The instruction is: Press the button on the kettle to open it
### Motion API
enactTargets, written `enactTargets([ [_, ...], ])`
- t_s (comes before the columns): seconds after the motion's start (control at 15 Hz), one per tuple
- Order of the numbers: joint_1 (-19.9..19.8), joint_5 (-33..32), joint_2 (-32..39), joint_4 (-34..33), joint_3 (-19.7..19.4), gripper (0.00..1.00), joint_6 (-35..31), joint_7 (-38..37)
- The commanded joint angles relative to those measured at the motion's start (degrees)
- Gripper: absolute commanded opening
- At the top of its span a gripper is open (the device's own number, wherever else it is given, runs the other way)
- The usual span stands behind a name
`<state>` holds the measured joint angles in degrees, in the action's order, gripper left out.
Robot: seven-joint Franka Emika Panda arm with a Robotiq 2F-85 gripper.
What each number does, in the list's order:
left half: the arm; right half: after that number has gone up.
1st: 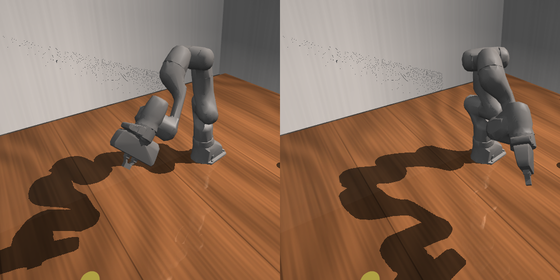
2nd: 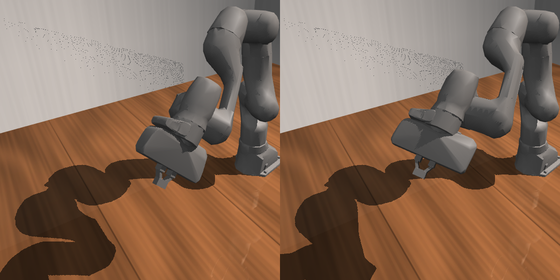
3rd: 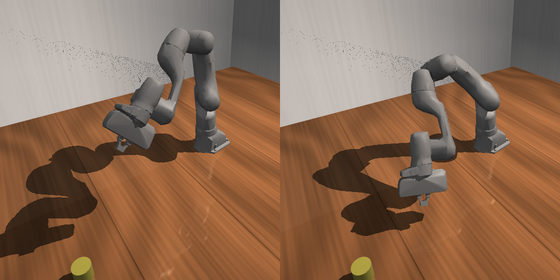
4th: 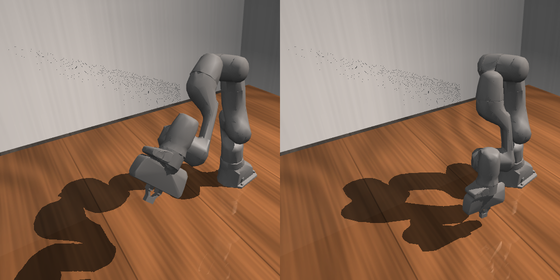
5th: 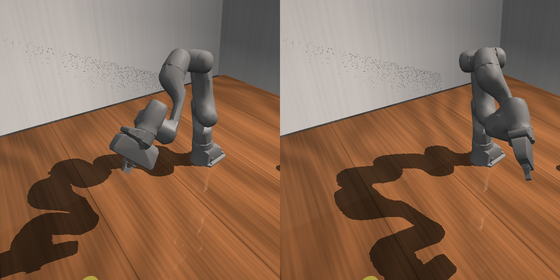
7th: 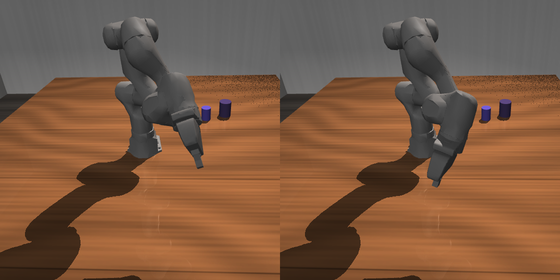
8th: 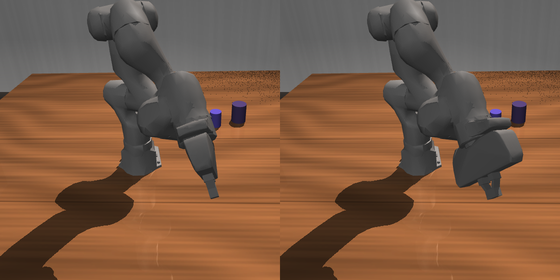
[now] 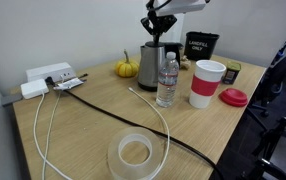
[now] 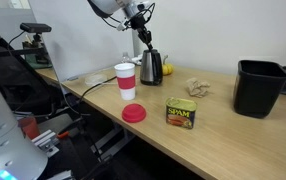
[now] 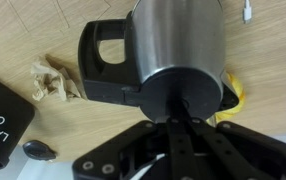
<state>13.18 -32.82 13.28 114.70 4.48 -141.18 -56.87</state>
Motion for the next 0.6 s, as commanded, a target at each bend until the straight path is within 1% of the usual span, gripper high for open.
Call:
enactTargets([
  [0.0,1.0,-1.7,1.5,-1.6,-1.2,0.00,-0.3,-0.2],
  [0.27,1.2,-1.9,2.6,-2.6,-1.0,0.00,0.2,0.7],
  [0.53,1.3,-1.8,1.9,-1.9,-0.8,0.00,1.5,2.2],
])
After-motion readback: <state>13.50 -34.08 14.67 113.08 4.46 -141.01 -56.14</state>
